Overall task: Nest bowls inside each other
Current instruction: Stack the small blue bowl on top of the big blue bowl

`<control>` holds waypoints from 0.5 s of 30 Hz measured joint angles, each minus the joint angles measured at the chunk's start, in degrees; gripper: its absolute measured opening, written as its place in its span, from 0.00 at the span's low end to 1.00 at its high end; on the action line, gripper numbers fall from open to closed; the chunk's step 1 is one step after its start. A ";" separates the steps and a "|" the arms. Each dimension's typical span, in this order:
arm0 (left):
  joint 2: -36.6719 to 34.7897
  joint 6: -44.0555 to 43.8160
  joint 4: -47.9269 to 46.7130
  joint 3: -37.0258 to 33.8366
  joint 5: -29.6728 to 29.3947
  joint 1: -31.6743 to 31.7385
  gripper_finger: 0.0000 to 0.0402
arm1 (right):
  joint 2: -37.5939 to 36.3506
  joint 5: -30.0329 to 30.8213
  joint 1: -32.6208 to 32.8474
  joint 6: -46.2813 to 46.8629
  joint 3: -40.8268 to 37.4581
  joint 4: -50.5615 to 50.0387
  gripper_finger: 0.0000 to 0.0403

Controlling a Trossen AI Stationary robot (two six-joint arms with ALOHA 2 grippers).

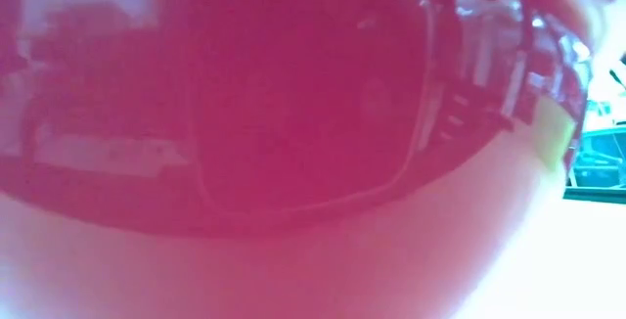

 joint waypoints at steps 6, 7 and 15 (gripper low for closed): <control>0.00 -0.14 -0.09 0.00 -0.01 0.70 0.72 | 4.99 -1.98 -1.88 1.08 -0.04 1.25 0.35; 0.00 -0.27 -0.12 0.00 -0.01 0.98 0.72 | 5.50 -2.51 -2.04 1.03 -0.04 1.42 0.35; 0.00 -0.52 -0.97 0.00 -0.80 3.51 0.72 | 6.27 -1.93 -1.96 -3.70 -0.02 3.83 0.18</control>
